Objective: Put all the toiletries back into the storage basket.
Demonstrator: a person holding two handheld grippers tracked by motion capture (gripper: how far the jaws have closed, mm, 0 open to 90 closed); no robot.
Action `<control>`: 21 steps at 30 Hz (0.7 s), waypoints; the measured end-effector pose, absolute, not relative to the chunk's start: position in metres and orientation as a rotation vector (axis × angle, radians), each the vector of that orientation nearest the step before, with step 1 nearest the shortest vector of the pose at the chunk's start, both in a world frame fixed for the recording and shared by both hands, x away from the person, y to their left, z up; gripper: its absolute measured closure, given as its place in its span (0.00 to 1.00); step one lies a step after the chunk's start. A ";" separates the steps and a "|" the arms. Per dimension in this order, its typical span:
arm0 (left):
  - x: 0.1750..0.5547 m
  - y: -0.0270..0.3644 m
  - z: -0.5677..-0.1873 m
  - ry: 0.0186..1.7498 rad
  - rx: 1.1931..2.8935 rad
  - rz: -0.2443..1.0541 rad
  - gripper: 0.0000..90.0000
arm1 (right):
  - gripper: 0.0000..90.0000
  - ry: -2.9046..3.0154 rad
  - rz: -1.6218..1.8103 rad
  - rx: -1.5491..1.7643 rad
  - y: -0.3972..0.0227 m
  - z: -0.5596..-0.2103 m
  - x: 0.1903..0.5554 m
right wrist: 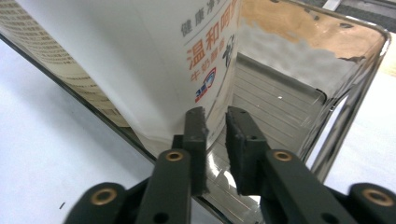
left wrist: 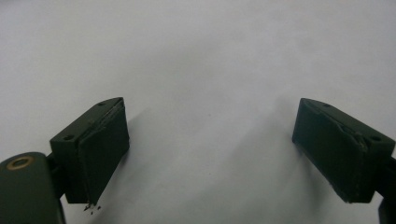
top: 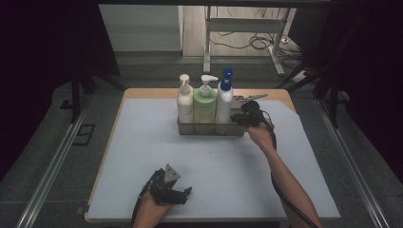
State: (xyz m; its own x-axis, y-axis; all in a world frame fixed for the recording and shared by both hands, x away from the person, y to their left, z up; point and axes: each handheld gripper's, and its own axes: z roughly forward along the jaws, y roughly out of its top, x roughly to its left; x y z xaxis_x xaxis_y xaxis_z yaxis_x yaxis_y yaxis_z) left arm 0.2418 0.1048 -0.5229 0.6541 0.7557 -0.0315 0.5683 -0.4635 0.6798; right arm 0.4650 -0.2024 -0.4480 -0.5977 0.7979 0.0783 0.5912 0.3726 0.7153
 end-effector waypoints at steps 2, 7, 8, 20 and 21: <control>0.242 0.105 -0.523 1.022 2.198 0.361 0.12 | 0.80 2.353 1.048 1.228 -0.204 -0.447 0.464; 0.242 0.105 -0.523 1.021 2.200 0.362 0.12 | 0.70 2.338 1.047 1.229 -0.207 -0.444 0.461; 0.242 0.105 -0.523 1.021 2.200 0.362 0.12 | 0.68 2.338 1.046 1.231 -0.207 -0.443 0.461; 0.242 0.105 -0.523 1.021 2.199 0.362 0.12 | 0.40 2.315 1.064 1.220 -0.215 -0.430 0.452; 0.242 0.105 -0.523 1.021 2.199 0.362 0.12 | 0.39 2.314 1.064 1.219 -0.216 -0.429 0.450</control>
State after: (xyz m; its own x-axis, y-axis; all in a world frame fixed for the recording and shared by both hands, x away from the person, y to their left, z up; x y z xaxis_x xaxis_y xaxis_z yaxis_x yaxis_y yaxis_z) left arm 0.2418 0.1049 -0.5229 0.6542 0.7557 -0.0306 0.5678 -0.4640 0.6800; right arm 0.4504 -0.2161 -0.4291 -0.5865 0.8077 0.0606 0.5718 0.3599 0.7372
